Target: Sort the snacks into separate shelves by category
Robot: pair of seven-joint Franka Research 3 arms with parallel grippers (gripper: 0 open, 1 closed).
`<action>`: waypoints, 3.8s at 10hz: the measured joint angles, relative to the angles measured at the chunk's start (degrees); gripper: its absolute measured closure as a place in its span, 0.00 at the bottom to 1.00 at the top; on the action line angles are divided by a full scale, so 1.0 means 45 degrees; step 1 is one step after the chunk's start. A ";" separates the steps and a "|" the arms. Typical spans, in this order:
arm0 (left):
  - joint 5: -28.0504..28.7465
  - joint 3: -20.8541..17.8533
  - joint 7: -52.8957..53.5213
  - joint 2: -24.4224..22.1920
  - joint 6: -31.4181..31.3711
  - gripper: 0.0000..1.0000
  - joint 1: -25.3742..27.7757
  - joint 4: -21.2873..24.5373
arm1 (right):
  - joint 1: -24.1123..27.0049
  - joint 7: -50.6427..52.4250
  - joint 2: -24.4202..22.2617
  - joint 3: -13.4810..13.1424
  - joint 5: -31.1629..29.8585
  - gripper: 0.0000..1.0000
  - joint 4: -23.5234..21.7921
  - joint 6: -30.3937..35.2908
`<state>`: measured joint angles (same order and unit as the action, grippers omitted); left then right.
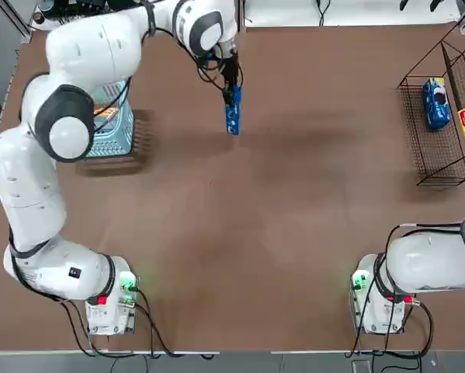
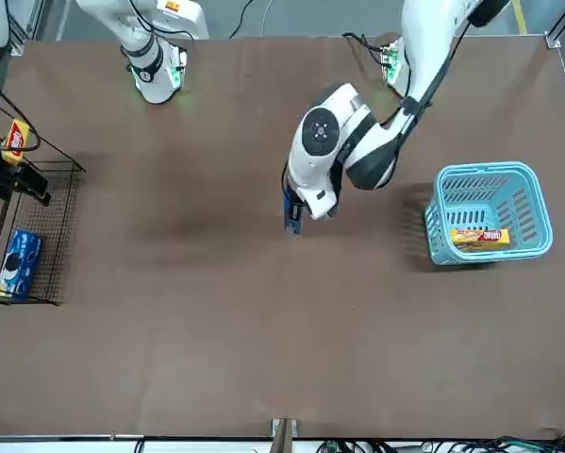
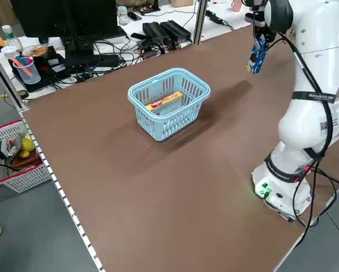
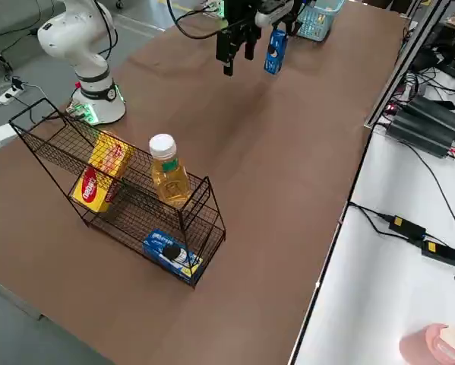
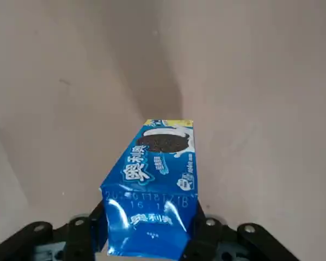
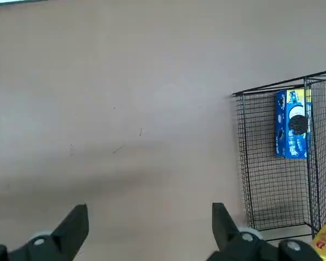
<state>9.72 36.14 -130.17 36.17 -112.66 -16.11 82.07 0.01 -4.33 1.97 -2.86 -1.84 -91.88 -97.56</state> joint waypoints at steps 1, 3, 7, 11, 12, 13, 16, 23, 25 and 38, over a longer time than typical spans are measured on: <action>0.0003 -0.0259 -0.0403 0.0188 -0.0201 0.43 -0.0511 -0.0165 | 0.0001 0.0000 0.0031 0.0004 0.0000 0.00 -0.0002 -0.0022; 0.0003 -0.1082 -0.1197 0.0438 -0.0774 0.43 -0.1703 -0.0280 | 0.0003 0.0272 0.0046 0.0008 0.0000 0.00 -0.0010 -0.0167; 0.0003 -0.1333 -0.2335 0.0832 -0.1261 0.43 -0.2551 -0.0348 | 0.0137 0.0513 0.0297 0.0001 0.0000 0.00 -0.0038 -0.0401; 0.0003 -0.1589 -0.2709 0.1110 -0.2484 0.43 -0.2907 -0.0386 | 0.0141 0.0526 0.0346 0.0002 0.0000 0.00 -0.0038 -0.0440; 0.0003 -0.1710 -0.2724 0.1216 -0.2602 0.42 -0.3026 -0.0401 | 0.0141 0.0527 0.0346 0.0002 0.0000 0.00 -0.0038 -0.0446; 0.0003 -0.1905 -0.2733 0.1294 -0.2646 0.42 -0.3222 -0.0425 | 0.0142 0.0528 0.0346 0.0002 0.0000 0.00 -0.0038 -0.0456; 0.0003 -0.2132 -0.2797 0.1357 -0.2670 0.33 -0.3485 -0.0521 | 0.0141 0.0533 0.0346 0.0008 0.0000 0.00 -0.0038 -0.0510; 0.0004 -0.2134 -0.2799 0.1248 -0.1859 0.00 -0.3479 -0.0801 | 0.0179 0.0535 0.0364 0.0000 0.0000 0.00 -0.0038 -0.0551; 0.0004 -0.2138 -0.2801 0.0823 -0.1386 0.00 -0.3404 -0.0924 | 0.0180 0.0541 0.0369 0.0005 0.0000 0.00 -0.0038 -0.0588; 0.0189 -0.2205 0.6887 -0.4068 0.3727 0.00 0.3406 0.0291 | -0.7348 -1.0749 0.4015 0.0190 -0.1340 0.00 0.2243 -0.1802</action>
<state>10.58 26.21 -99.17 17.87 -95.89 -0.78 83.38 -33.06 -52.70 20.03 -2.00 -7.87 -81.78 -105.67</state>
